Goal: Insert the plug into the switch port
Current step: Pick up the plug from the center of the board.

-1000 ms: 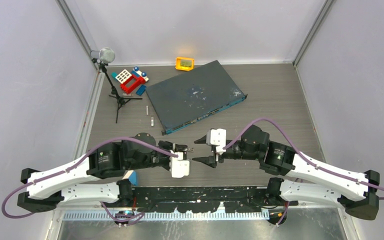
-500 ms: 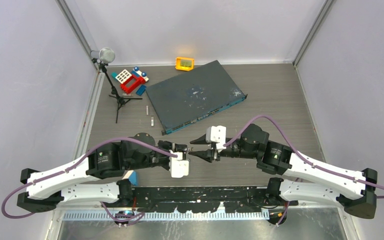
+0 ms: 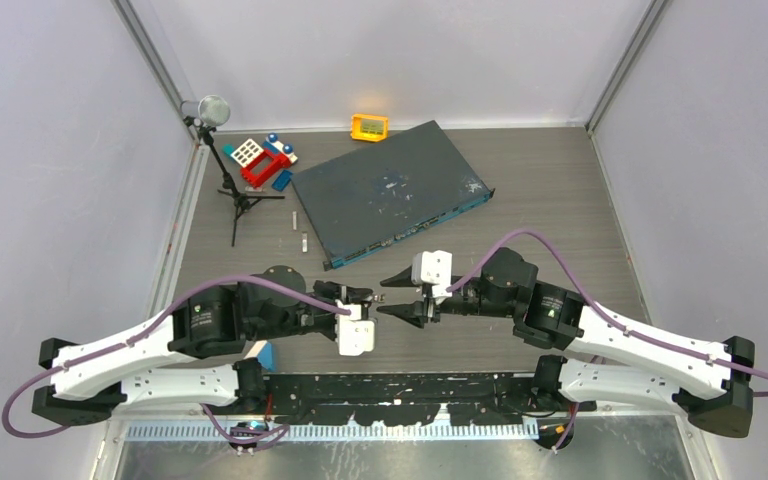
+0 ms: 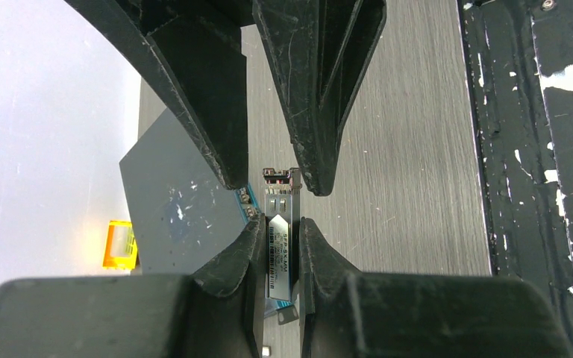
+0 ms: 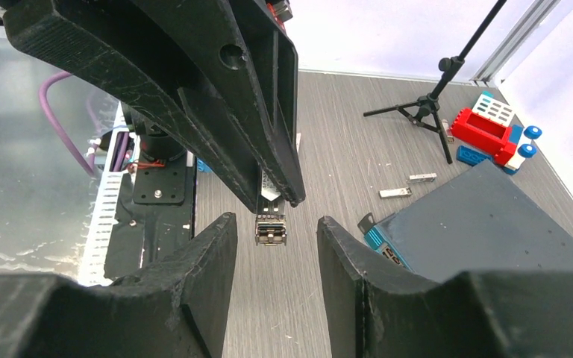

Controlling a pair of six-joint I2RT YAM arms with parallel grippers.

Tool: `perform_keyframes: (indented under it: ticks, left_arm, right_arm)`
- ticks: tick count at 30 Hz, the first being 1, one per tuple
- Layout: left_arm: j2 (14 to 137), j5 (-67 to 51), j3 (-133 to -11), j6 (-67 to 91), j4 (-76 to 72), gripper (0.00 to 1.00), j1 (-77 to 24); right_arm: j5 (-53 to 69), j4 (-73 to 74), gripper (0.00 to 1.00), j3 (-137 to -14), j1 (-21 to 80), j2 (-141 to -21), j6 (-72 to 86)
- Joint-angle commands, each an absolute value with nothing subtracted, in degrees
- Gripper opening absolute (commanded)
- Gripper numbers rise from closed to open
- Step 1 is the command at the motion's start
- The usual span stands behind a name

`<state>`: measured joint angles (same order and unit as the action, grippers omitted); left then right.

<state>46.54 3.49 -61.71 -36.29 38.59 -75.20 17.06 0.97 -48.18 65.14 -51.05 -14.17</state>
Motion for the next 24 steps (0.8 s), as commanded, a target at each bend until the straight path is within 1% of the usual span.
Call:
perform_keyframes:
  ticks: [1, 4, 13, 16, 18, 22, 24]
  left_arm:
    - [45.46, 3.65, -62.23, -36.23, 37.10, 0.00, -75.20]
    - [45.40, 3.61, -62.16, -36.12, 37.13, 0.00, -75.15]
    - [45.53, 3.14, -61.66, -35.78, 36.54, 0.00, -75.11]
    - [45.53, 3.16, -61.53, -35.79, 36.61, 0.00, -75.16]
    - [45.53, 3.32, -61.37, -35.70, 36.69, 0.00, -75.08]
    - [45.30, 3.48, -61.02, -35.41, 36.65, 0.00, -75.07]
    - [45.20, 3.43, -60.91, -35.33, 36.73, 0.00, -75.11]
  right_arm:
    - [16.87, -0.36, 0.48, -48.56, 65.43, -51.32, -13.20]
    - [16.96, -0.40, 0.46, -48.60, 65.43, -51.46, -13.06]
    - [17.55, 1.50, 0.30, -50.44, 65.40, -52.78, -12.53]
    - [17.70, 1.75, 0.29, -50.71, 65.46, -53.00, -12.06]
    - [17.90, 1.76, 0.29, -50.55, 65.42, -53.04, -11.79]
    - [17.33, 0.69, 0.43, -49.83, 65.45, -52.66, -11.43]
    - [16.86, 0.28, 0.45, -49.50, 65.43, -52.28, -11.42]
